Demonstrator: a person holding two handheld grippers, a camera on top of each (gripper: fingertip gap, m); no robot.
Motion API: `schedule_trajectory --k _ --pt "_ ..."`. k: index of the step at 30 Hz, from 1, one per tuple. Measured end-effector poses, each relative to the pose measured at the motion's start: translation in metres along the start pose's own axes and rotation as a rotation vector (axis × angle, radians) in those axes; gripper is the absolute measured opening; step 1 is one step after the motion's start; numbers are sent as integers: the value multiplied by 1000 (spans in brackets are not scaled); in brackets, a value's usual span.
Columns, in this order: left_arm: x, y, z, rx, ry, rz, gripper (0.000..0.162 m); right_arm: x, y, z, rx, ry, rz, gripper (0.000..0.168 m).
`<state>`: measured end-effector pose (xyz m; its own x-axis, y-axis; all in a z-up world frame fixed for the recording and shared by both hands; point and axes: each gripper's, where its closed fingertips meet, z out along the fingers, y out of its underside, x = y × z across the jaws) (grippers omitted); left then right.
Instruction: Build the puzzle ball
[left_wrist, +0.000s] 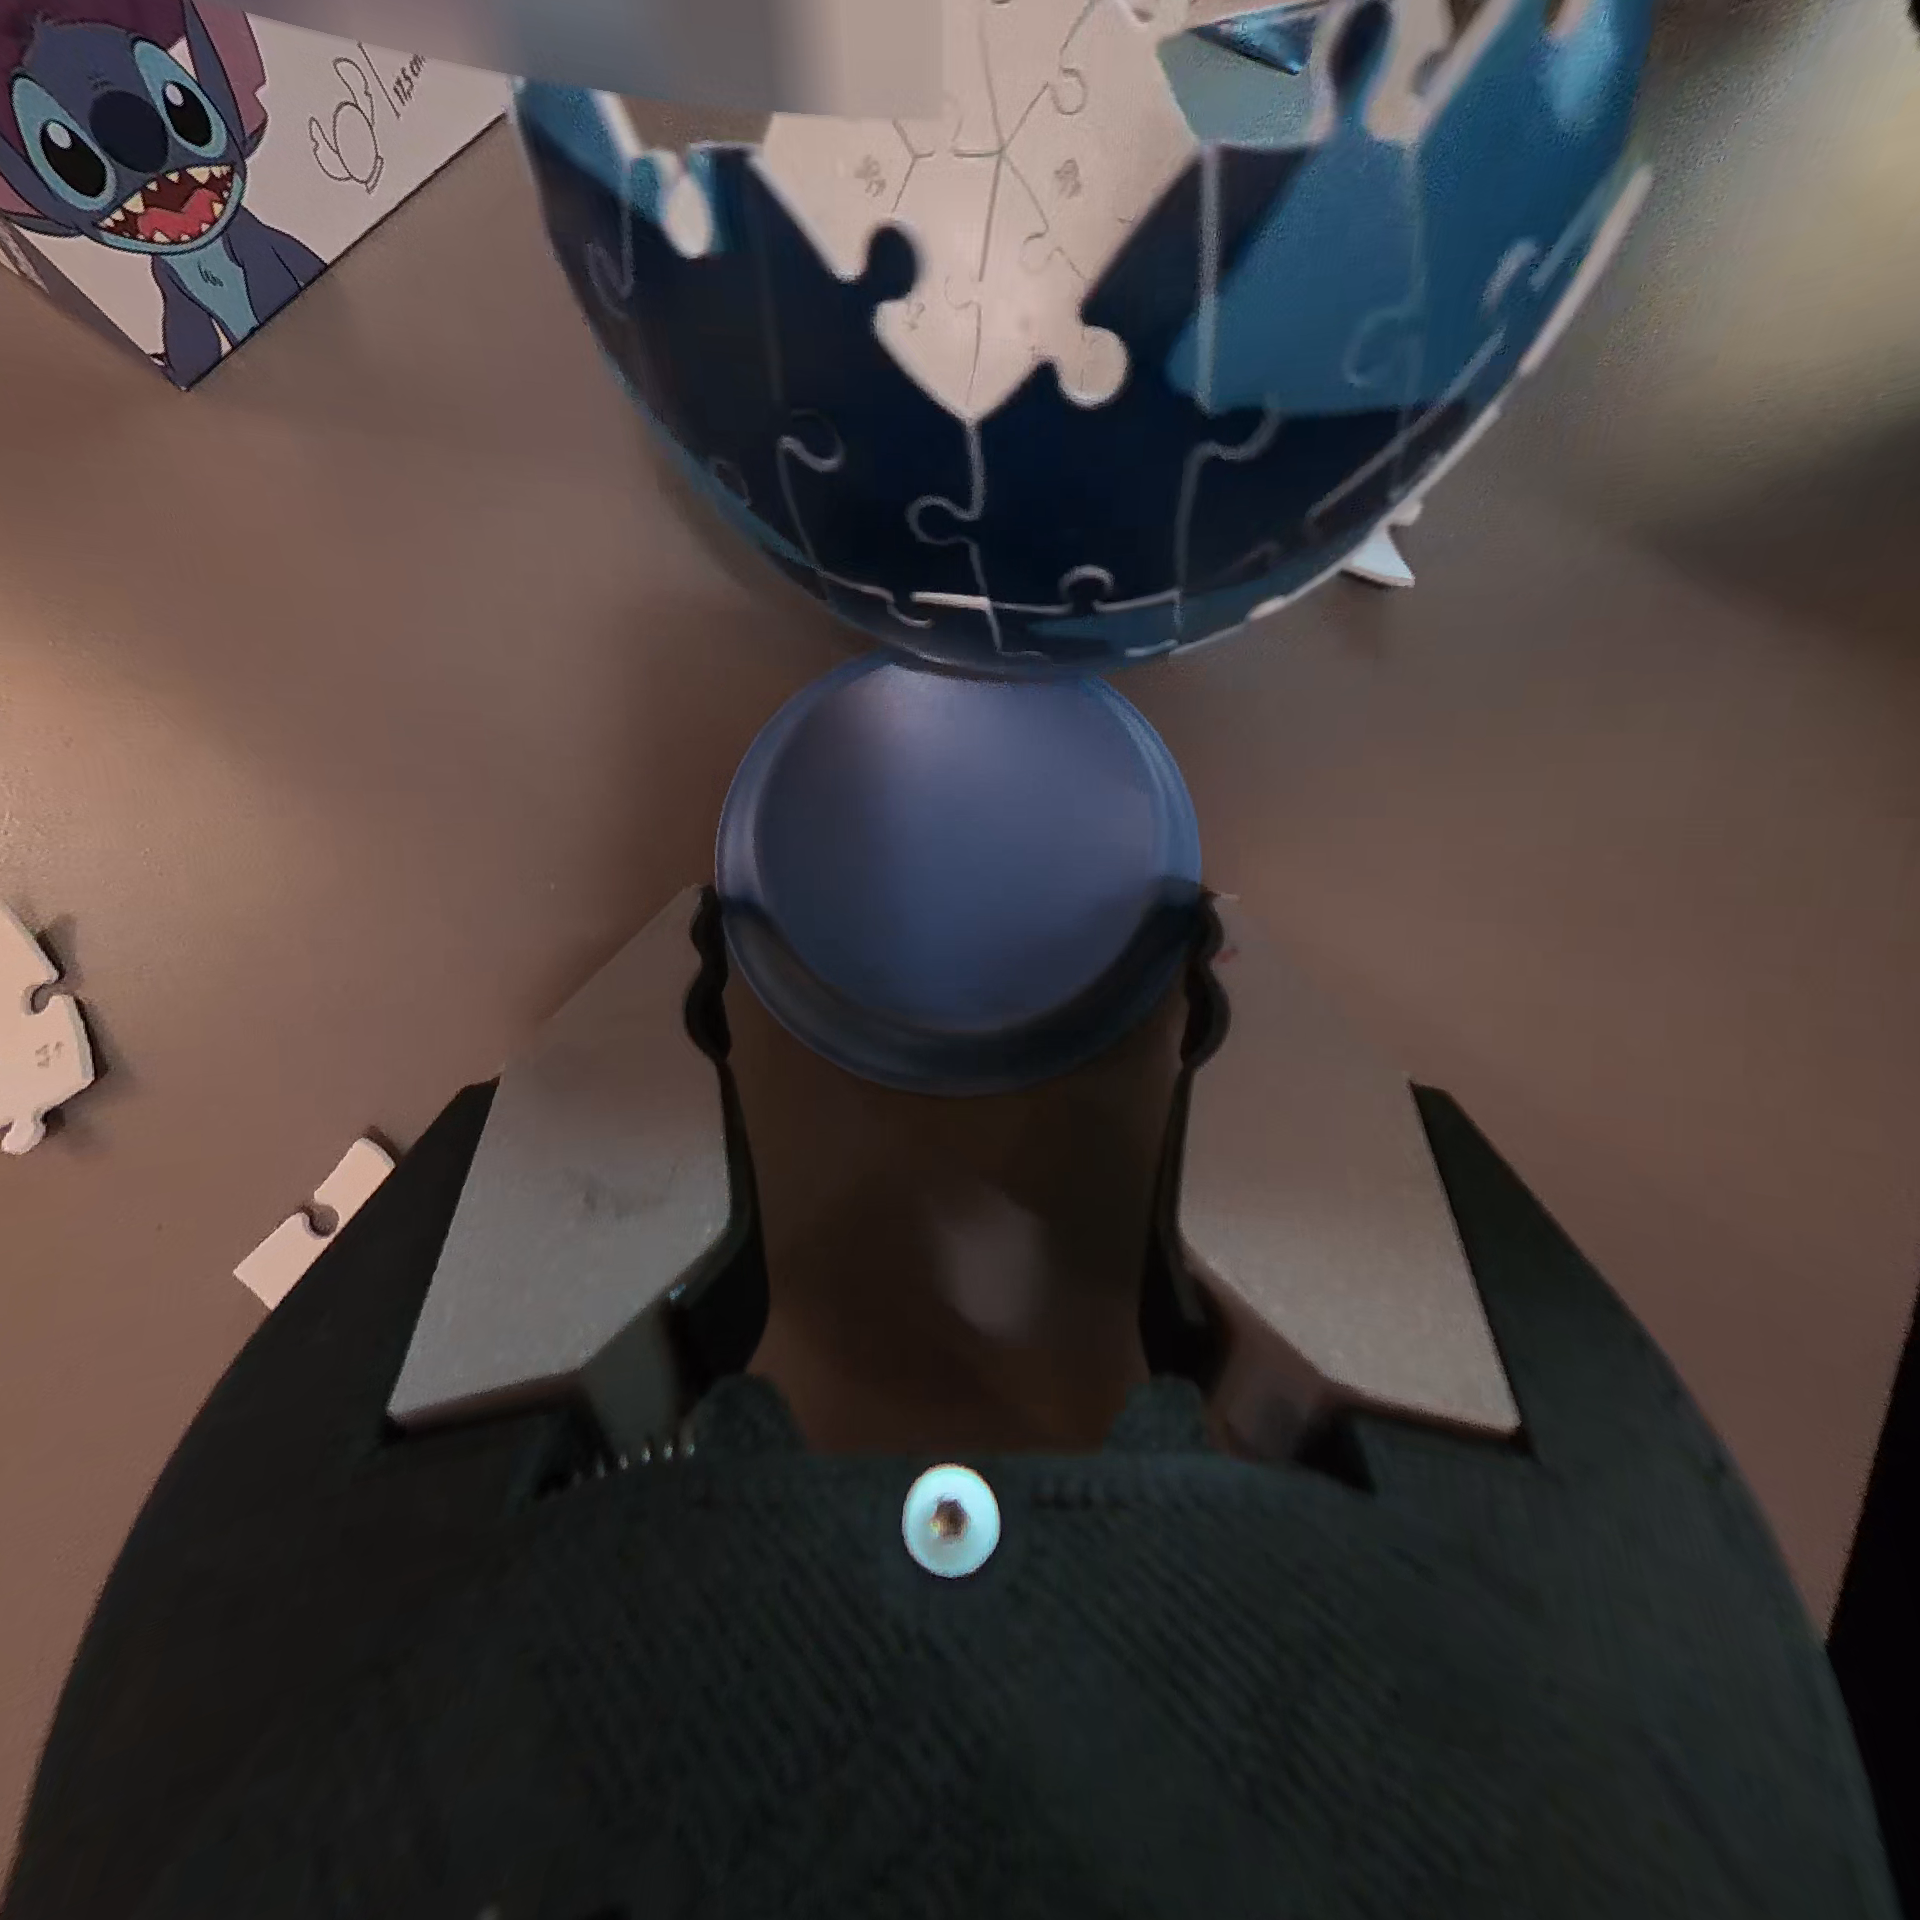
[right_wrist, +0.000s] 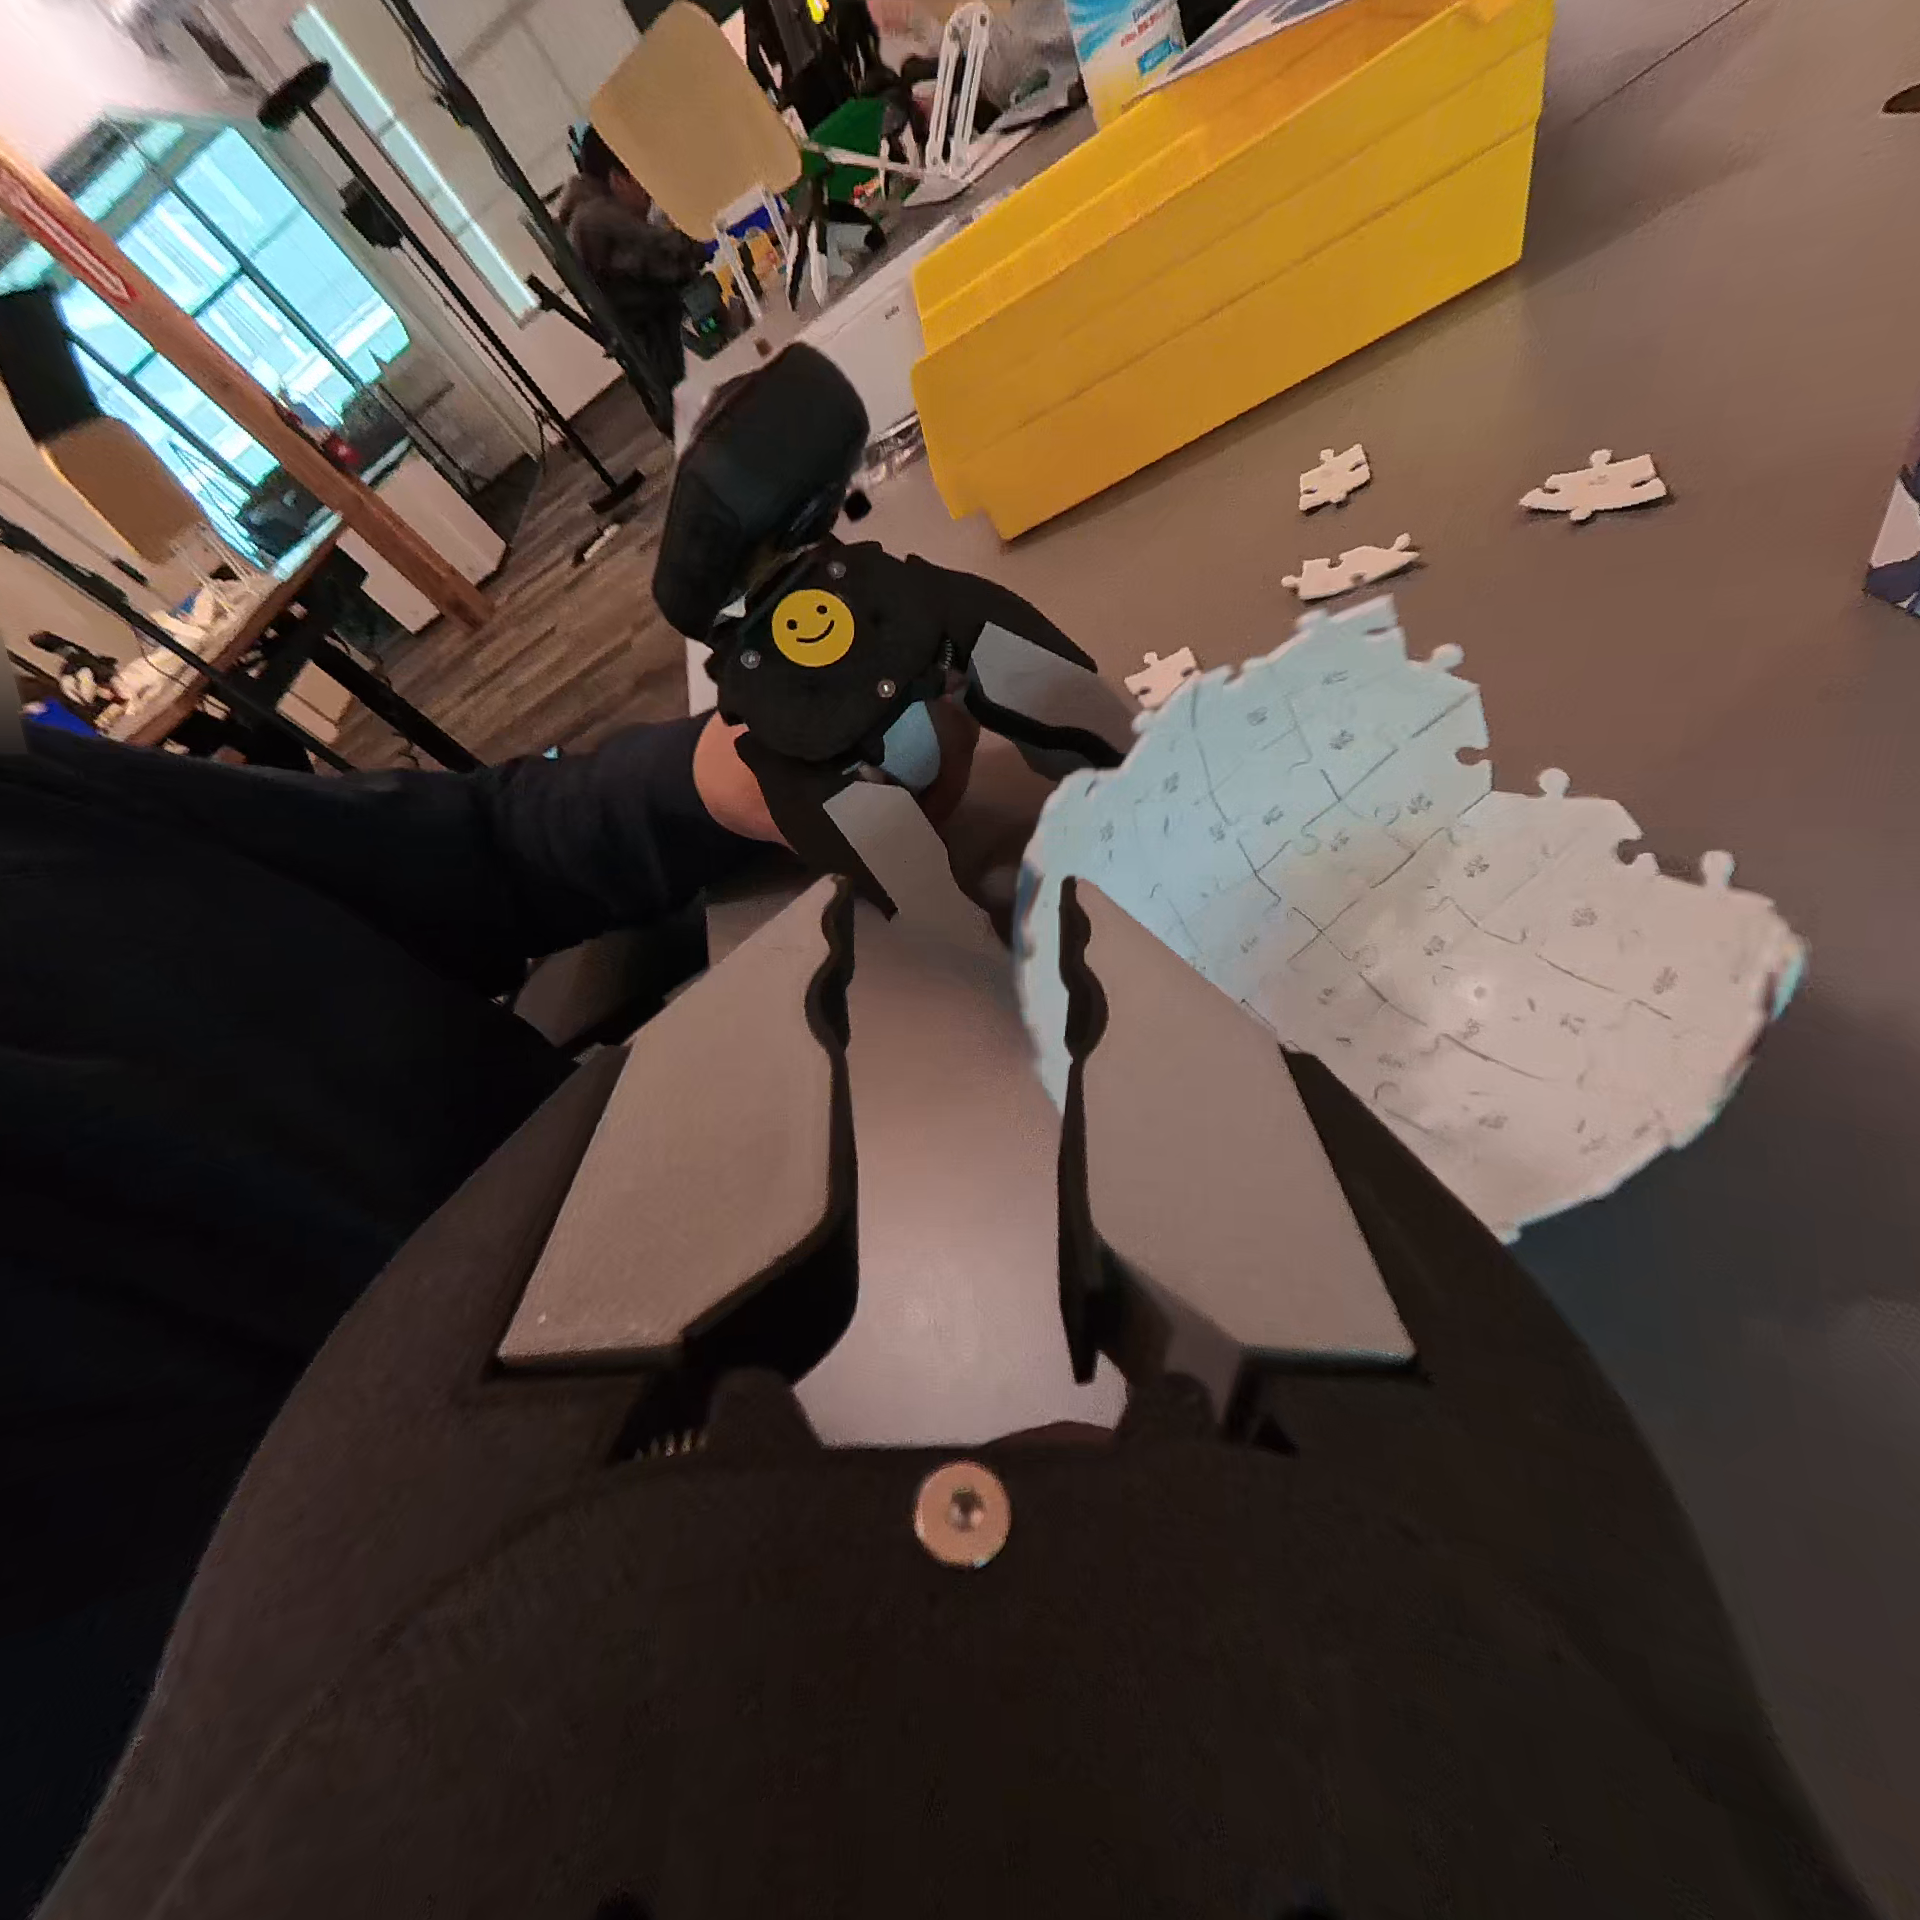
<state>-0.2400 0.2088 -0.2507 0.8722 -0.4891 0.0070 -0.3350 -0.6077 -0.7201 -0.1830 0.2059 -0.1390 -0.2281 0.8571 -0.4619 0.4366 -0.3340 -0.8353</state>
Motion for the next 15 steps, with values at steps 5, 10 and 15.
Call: schedule_trajectory --k 5,10,15 --pt "0 -1 1 3 -3 -1 88 7 16 10 -94 97 -69 42" --pt "0 -1 1 4 -3 -2 88 19 23 17 -135 189 -112 41" --pt "0 -1 1 4 -4 -2 88 28 36 23 -207 258 -163 36"
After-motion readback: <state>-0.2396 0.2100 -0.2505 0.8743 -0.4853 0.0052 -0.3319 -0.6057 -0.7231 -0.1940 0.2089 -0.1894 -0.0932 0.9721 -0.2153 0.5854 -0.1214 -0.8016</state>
